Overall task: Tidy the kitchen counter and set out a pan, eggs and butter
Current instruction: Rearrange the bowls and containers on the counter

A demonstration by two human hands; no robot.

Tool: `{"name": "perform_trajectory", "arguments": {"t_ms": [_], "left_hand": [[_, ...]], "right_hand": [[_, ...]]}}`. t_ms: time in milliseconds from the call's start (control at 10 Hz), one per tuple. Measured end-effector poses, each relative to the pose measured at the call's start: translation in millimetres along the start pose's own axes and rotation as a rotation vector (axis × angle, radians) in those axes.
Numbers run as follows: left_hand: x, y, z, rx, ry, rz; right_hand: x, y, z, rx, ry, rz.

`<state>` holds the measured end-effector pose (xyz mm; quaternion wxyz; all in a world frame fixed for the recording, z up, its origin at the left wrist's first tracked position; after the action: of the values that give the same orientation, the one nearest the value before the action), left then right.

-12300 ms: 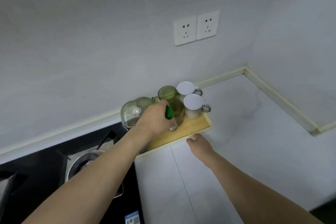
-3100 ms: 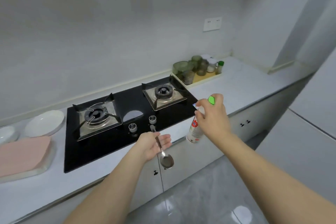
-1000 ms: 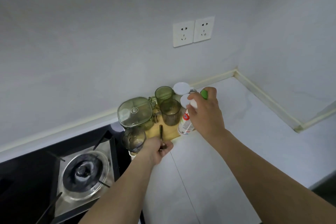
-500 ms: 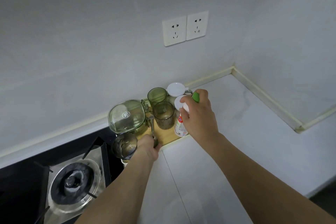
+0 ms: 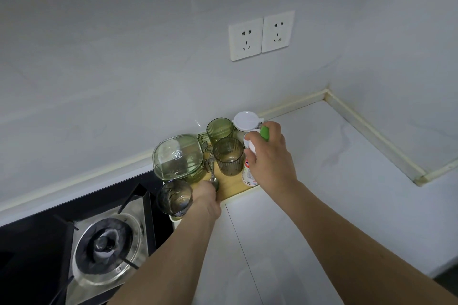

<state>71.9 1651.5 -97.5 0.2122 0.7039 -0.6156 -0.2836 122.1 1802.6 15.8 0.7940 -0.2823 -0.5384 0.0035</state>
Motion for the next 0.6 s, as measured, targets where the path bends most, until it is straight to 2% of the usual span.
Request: {"name": "perform_trajectory", "arguments": {"t_ms": [100,300,600], "left_hand": [[5,-9,25,0.026,-0.029,0.039],[12,-11,28,0.071,0.069,0.03],[10,-14,29,0.089,0.064,0.1]], "right_hand": [[-1,-3,0,0.033,0.026,-0.023],[-4,-9,-2,0.099,0.058,0.003],[-12,3,-6,0.049,0.041,0.223]]}}
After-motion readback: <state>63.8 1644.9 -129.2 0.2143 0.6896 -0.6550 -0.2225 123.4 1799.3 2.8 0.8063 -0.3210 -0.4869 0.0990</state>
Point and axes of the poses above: each hand's wrist, its own z-axis towards the middle knuckle, its own x-axis out of the back of the hand, y = z × x, the point moved 6 cm from there along z, towards the middle knuckle, and after that the axes turned 6 degrees about -y, right-handed, at the moved point
